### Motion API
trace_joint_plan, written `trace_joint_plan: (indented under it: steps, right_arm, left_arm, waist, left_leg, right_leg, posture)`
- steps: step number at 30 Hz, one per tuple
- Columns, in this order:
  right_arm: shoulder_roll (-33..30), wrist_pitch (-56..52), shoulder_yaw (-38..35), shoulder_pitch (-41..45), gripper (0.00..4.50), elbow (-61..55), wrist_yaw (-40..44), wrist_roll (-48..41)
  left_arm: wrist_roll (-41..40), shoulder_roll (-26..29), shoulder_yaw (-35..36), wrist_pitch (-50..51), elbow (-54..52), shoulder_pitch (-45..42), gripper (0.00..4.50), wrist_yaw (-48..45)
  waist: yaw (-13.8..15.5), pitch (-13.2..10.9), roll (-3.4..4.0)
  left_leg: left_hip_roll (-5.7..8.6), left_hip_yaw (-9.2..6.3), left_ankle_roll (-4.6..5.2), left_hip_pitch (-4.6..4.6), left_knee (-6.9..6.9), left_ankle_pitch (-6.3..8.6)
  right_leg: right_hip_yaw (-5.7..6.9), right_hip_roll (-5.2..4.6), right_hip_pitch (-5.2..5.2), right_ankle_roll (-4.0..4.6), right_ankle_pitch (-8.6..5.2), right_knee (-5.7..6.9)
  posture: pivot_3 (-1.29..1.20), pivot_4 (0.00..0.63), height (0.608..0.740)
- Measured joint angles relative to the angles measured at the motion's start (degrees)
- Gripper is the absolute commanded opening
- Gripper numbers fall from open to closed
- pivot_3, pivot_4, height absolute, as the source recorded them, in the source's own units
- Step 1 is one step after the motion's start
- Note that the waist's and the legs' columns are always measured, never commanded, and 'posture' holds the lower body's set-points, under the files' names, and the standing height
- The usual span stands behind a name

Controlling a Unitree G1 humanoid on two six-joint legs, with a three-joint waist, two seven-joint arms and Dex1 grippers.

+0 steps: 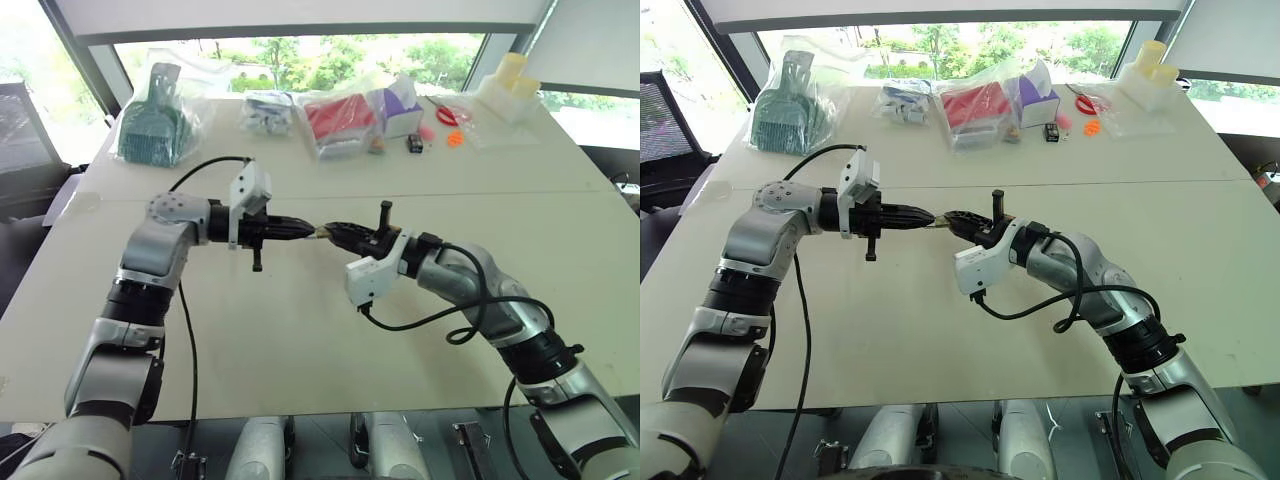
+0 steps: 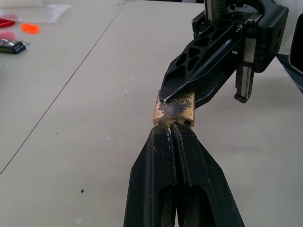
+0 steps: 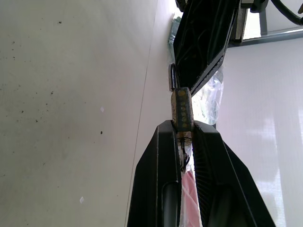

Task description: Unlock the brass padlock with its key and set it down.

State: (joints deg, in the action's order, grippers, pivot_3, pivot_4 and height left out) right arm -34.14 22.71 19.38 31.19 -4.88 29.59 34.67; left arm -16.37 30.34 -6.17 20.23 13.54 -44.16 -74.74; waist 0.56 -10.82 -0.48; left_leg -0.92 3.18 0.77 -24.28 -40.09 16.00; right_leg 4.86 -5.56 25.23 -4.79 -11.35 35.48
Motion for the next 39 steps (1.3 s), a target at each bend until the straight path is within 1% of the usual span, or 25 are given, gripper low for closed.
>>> trace_joint_plan:
  steps: [5, 10, 14, 16, 24, 29, 34, 39]
  right_arm:
    - [0.05, -0.57, 0.02, -0.01, 0.00, 1.06, 0.48, 0.00]
    - [0.44, -0.58, -0.05, 0.00, 0.00, 1.05, 0.44, -0.05]
    - [0.89, -0.95, -1.14, 0.26, 0.00, 1.04, -0.28, -0.13]
    - [0.90, -1.03, -1.80, 0.46, 0.00, 1.04, -0.49, -0.14]
    - [1.72, -0.97, -0.83, 0.43, 0.00, 1.05, 0.05, -0.10]
    - [1.76, -1.03, -0.52, 0.31, 0.00, 1.48, 0.24, -0.12]
    - [1.85, 0.52, 1.38, 0.44, 0.00, 8.77, -0.83, 0.85]
    - [3.34, 2.63, 4.55, 3.12, 0.00, 19.49, -4.56, 3.68]
  left_arm:
    - [3.26, 0.92, -1.45, -3.79, 2.79, 0.00, 0.05, 1.38]
    - [3.84, 0.01, -1.82, -4.01, 4.65, 0.00, 0.05, 2.84]
    - [1.36, -4.20, 0.41, -0.17, 4.77, -0.48, 0.05, 6.70]
    - [1.11, -4.82, 0.45, 0.63, 4.77, -1.24, 0.05, 7.83]
    - [3.56, -4.56, 0.11, -3.85, 7.17, -3.37, 0.05, 9.24]
    - [7.24, -2.00, -2.01, -7.74, 10.55, -3.21, 0.05, 8.89]
    - [8.78, 0.62, -1.91, -10.09, 13.37, -2.84, 0.05, 9.01]
    - [8.10, 0.91, -1.22, -9.41, 11.10, -1.56, 0.05, 9.35]
  waist:
    - [0.10, 0.00, 0.00]
    - [0.08, 0.00, 0.00]
    - [0.15, 0.00, 0.00]
    - [0.06, 0.00, 0.00]
    - [0.03, 0.00, 0.00]
    - [0.01, 0.00, 0.00]
    - [0.00, 0.00, 0.00]
    - [-0.17, 0.00, 0.01]
  left_leg:
    - [0.00, 0.04, 0.00, 0.00, 0.00, 0.00]
    - [0.00, 0.06, 0.00, 0.00, 0.00, 0.00]
    - [0.01, 0.02, 0.00, -0.01, -0.01, 0.00]
    - [0.01, 0.03, 0.00, 0.00, -0.01, 0.00]
    - [0.01, 0.07, 0.00, 0.03, 0.01, 0.00]
    - [0.01, 0.09, 0.00, 0.03, 0.02, 0.00]
    - [0.01, 0.10, 0.00, 0.03, 0.02, 0.00]
    - [0.00, 0.12, -0.01, 0.03, 0.02, 0.00]
  right_leg:
    - [0.00, 0.00, 0.00, 0.00, 0.00, 0.00]
    - [0.00, 0.00, 0.00, 0.00, 0.00, 0.00]
    - [0.00, -0.01, -0.03, -0.01, 0.00, -0.01]
    - [0.00, -0.01, -0.02, -0.01, 0.00, -0.01]
    - [0.00, 0.00, -0.03, 0.00, 0.00, -0.01]
    - [0.01, 0.00, -0.02, 0.00, 0.00, -0.01]
    - [0.01, 0.00, -0.03, 0.00, 0.00, -0.01]
    - [-0.01, 0.00, -0.02, 0.00, 0.00, -0.01]
  posture:
    - [0.00, 0.150, 0.740]
    - [0.00, 0.150, 0.740]
    - [0.00, 0.150, 0.740]
    - [0.00, 0.150, 0.740]
    - [0.00, 0.150, 0.740]
    - [0.00, 0.150, 0.740]
    - [0.00, 0.150, 0.740]
    - [0.00, 0.150, 0.740]
